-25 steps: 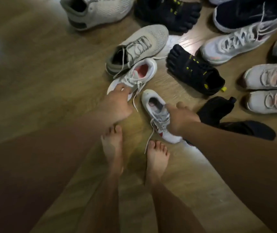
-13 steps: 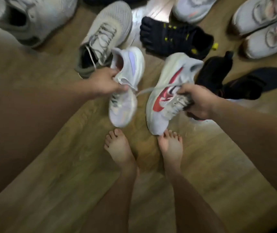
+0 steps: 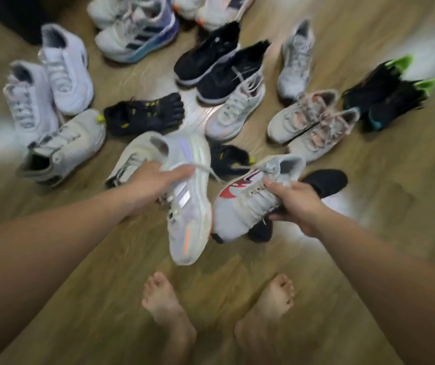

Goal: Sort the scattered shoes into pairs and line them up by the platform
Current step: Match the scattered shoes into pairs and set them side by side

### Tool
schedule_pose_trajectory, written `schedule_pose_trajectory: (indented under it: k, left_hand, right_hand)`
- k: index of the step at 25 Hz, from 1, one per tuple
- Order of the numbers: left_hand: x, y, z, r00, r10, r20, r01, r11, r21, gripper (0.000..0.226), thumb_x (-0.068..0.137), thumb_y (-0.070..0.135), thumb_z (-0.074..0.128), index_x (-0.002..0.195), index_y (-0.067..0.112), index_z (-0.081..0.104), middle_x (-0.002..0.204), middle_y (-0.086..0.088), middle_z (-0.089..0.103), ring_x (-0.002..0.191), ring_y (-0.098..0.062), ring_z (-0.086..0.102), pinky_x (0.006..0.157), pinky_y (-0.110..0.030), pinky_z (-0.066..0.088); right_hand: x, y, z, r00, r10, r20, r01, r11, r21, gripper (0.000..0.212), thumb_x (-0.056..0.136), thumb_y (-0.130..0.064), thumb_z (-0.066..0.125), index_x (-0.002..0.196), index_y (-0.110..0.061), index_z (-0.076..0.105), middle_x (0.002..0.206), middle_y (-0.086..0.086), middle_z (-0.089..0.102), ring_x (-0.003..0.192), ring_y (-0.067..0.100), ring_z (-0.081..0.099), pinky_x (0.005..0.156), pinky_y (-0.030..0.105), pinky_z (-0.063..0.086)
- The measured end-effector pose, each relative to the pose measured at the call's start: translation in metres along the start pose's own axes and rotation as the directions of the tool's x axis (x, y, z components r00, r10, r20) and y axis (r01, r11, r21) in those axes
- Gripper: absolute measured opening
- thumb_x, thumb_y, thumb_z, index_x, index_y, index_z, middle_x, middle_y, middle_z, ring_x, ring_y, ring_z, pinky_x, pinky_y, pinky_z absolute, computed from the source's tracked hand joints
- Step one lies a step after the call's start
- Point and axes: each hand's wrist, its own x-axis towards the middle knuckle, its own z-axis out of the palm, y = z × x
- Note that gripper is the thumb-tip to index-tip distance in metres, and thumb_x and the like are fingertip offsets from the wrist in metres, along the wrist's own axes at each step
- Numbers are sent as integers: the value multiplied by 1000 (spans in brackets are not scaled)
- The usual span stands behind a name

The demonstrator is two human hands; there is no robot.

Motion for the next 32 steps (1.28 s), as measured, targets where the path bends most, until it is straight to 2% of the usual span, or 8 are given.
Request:
schedule_pose_trajectory:
  k: [3,6,10,14,19,21,25,32]
  left_hand:
    - [4,33,29,996,-38,-77,51,983,177,56,71,73,65,80,18,73,78,0,73,77,-18,67,63,-30,48]
    - [11,78,65,992,-70,-102,85,984,154,61,71,73,64,91,16,71,87,-4,73,81,-22,69,74,-34,56]
    - [22,131,100,997,-59,-56,63,996,56,47,68,50,81,97,14,71,91,-5,74,83,-22,71,75,-41,61]
    - [39,160,113,999,-1,51,-12,968,250,29,62,29,88,84,19,72,73,12,71,70,-5,68,49,-16,47]
    - [66,147,111,997,-72,13,67,965,253,29,69,30,85,91,18,71,86,2,71,79,-14,67,67,-29,54]
    - [84,144,102,995,-84,53,60,931,361,31,70,36,83,93,22,68,88,3,70,81,-16,65,63,-29,49]
    - [128,168,79,998,9,60,-39,855,517,28,68,43,79,76,27,57,86,-2,67,83,-25,63,62,-28,40]
    - [147,176,87,991,0,136,-58,903,427,25,74,38,73,84,18,63,87,0,68,86,-19,65,69,-27,48]
  right_hand:
    - [3,-7,-43,995,8,-100,-2,998,64,29,82,-42,74,97,-18,69,94,2,75,85,21,72,64,36,61]
    - [-6,-13,-102,991,18,-132,-5,995,97,31,83,-43,72,104,-21,67,101,0,73,90,20,70,58,28,57]
    - [-19,-27,-168,992,3,-130,-1,1000,17,23,83,-43,71,90,-21,71,91,-1,75,81,18,69,68,36,60]
    - [-7,-51,-203,990,-53,-130,44,997,-67,14,86,-35,71,85,-21,71,88,2,74,79,21,67,74,41,59]
    - [36,-92,-198,993,-50,-106,18,958,-285,16,78,-32,72,74,-17,67,80,3,69,72,23,63,62,34,54]
    - [55,-115,-192,989,-24,-146,-26,941,-336,18,69,-31,66,65,-15,60,71,7,61,66,24,57,57,32,51]
    - [111,-190,-179,984,-65,-165,-15,898,-440,29,74,-26,61,79,2,63,77,16,61,67,31,63,57,39,60]
    - [240,-332,-115,890,-427,-160,250,750,-612,29,82,-31,58,86,-3,65,84,22,66,81,40,65,76,54,55]
